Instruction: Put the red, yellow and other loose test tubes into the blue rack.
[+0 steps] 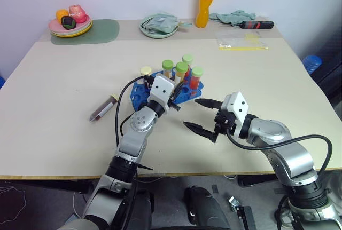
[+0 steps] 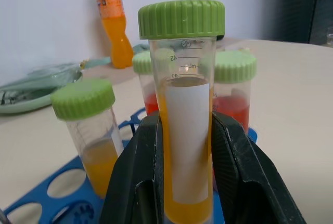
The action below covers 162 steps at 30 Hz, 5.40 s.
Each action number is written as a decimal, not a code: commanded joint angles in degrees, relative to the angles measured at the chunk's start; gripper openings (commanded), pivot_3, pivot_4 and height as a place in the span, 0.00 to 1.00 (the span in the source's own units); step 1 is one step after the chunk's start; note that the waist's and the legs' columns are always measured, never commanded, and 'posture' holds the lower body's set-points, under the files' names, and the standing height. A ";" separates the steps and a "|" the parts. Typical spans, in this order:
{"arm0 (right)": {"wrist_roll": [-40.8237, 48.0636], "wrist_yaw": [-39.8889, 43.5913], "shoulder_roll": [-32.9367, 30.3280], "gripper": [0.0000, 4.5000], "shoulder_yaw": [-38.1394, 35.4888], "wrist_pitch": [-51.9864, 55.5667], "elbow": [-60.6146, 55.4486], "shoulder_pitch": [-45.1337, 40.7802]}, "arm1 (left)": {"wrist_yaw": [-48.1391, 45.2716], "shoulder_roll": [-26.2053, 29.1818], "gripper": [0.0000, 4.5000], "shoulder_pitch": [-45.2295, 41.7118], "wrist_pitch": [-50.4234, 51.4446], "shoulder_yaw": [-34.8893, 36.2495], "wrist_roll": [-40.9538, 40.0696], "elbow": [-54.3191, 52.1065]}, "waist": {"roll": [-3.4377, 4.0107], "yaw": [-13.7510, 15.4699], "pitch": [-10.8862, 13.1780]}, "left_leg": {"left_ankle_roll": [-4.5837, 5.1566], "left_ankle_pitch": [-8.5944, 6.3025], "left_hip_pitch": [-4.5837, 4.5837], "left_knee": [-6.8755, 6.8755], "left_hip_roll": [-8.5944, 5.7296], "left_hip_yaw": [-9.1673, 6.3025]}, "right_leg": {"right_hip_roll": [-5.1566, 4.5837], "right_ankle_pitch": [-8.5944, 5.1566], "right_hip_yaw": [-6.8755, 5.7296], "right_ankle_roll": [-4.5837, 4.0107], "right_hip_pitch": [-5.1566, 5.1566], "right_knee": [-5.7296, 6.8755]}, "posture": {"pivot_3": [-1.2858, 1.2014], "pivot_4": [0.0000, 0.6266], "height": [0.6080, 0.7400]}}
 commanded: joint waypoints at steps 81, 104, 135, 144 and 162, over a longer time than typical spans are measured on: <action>-0.20 0.21 0.55 1.00 -1.25 -2.75 1.87 3.86 | -11.52 14.76 0.16 10.78 21.44 9.36 -16.43 -41.17 | 0.00 0.01 0.01 | 0.03 -0.02 -0.29 0.37 -0.06 -0.11 | -0.16 0.05 -0.14 0.16 -0.04 0.08 | 0.52 0.24 1.00; -0.08 -1.82 0.70 1.00 -1.83 -2.04 0.32 4.30 | 0.08 6.29 0.16 12.39 1.97 5.61 -2.44 -20.08 | 0.01 -0.08 0.00 | 0.09 -0.06 0.14 0.27 -0.03 -0.11 | -0.04 0.03 -0.10 0.15 0.37 -0.06 | 0.52 0.24 1.00; -0.43 -1.51 0.91 1.00 -1.48 -2.45 0.38 3.96 | -1.72 3.06 0.16 11.76 -0.52 5.11 -3.16 -12.37 | 0.01 0.05 0.00 | 0.09 -0.06 0.14 0.27 -0.04 -0.12 | -0.05 0.03 -0.11 0.15 0.41 -0.11 | 0.52 0.24 1.00; 0.13 -0.94 0.45 1.00 -1.96 -2.15 0.08 3.47 | -3.09 4.70 0.99 14.08 1.43 7.86 -6.51 -18.37 | 0.02 -0.22 0.00 | 0.09 -0.06 0.15 0.25 -0.02 -0.12 | -0.03 0.03 -0.12 0.15 0.40 -0.11 | 0.52 0.24 1.00; 6.13 11.81 -18.57 1.00 -21.56 -0.68 12.61 5.90 | -25.65 37.02 0.99 37.86 19.22 34.52 -27.85 -35.50 | 0.06 0.01 0.04 | 0.19 -0.12 0.11 0.13 0.06 -0.04 | -0.04 -0.16 -0.14 -0.17 0.47 -0.53 | 0.52 0.24 1.00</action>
